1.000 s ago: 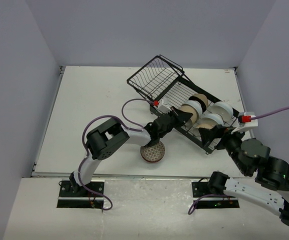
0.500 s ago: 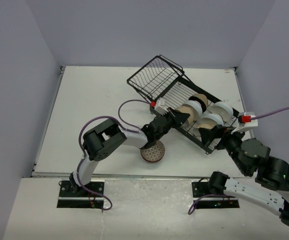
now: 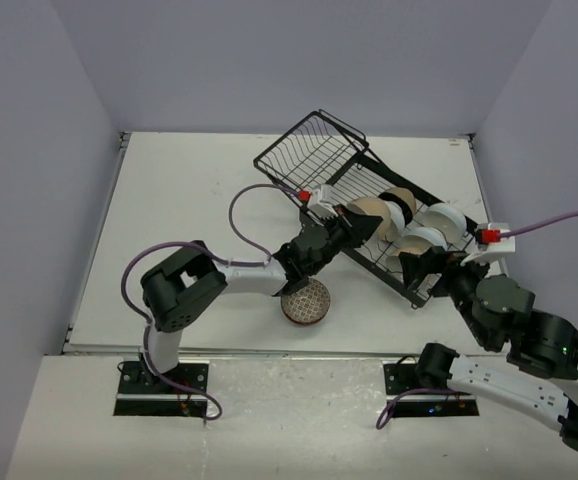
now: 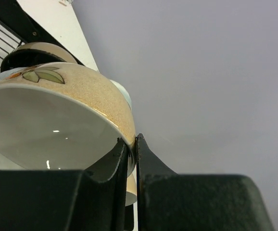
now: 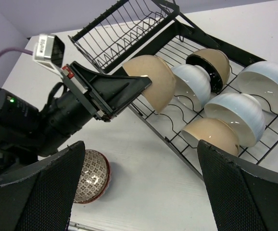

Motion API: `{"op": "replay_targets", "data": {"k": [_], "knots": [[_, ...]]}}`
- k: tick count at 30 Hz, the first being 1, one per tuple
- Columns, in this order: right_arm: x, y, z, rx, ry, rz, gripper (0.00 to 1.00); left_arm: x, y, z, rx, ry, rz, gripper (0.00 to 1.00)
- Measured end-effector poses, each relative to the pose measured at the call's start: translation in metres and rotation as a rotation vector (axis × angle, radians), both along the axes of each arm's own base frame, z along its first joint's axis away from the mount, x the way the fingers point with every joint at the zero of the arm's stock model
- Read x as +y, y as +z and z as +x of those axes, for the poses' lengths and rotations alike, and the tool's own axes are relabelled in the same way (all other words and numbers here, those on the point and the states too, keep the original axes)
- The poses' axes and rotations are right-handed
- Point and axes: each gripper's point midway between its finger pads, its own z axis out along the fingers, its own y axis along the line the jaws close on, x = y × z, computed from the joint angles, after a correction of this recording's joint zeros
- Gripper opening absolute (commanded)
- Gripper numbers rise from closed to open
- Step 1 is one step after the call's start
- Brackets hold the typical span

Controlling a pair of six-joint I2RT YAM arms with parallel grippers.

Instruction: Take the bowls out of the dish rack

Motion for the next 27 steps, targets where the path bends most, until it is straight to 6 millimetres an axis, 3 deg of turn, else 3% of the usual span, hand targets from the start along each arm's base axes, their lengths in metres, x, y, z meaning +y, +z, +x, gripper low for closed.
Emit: {"op": "replay_targets", "data": {"k": [4,7,14,17,21,27], "knots": [[0.004,-0.004,0.003,0.014,-0.003,-0.024,0.99,0.006,0.018,-0.007,-0.046,0.021,0.091,0.0],[0.012,-0.008,0.005,0.031,0.013,-0.052,0.99,0.023,0.037,-0.011,-0.067,0.073,0.181,0.0],[0.031,-0.015,0.014,0.056,0.034,-0.109,0.99,0.105,0.101,-0.015,-0.123,0.278,0.323,0.0],[0.037,-0.014,0.017,0.054,0.035,-0.112,0.99,0.141,0.115,-0.018,-0.142,0.345,0.329,0.0],[0.04,-0.014,0.02,0.053,0.035,-0.112,0.99,0.163,0.101,-0.013,-0.114,0.409,0.391,0.0],[0.045,-0.013,0.021,0.052,0.042,-0.11,0.99,0.199,0.033,-0.018,0.007,0.482,0.678,0.0]]}}
